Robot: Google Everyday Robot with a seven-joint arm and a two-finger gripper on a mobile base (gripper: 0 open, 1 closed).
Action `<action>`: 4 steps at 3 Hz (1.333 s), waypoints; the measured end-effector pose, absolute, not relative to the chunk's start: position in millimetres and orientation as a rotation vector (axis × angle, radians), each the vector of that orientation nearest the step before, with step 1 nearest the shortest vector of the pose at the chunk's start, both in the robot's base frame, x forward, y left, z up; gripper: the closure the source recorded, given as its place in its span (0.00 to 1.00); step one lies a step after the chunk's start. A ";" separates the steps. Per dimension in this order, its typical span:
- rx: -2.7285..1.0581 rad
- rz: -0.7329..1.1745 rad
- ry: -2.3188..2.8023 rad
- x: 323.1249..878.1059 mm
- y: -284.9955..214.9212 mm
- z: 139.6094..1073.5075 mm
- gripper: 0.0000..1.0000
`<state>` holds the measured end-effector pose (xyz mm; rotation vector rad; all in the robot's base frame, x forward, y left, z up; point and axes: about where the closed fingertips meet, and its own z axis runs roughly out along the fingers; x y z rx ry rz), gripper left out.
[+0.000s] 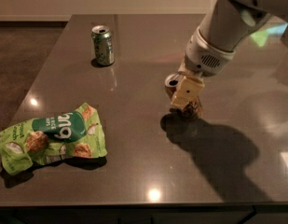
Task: Knock orange can over
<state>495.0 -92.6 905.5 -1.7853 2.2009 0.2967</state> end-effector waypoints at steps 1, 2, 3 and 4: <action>-1.861 0.142 2.277 507.3 -103.1 906.2 1.00; -1.927 0.039 2.323 515.1 -108.1 900.5 0.85; -1.978 -0.003 2.353 522.0 -109.6 888.8 0.61; -2.017 -0.039 2.365 526.0 -109.0 880.2 0.38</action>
Offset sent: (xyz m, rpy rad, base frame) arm 0.0241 -0.0261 -0.0114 -0.3921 0.0569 0.0326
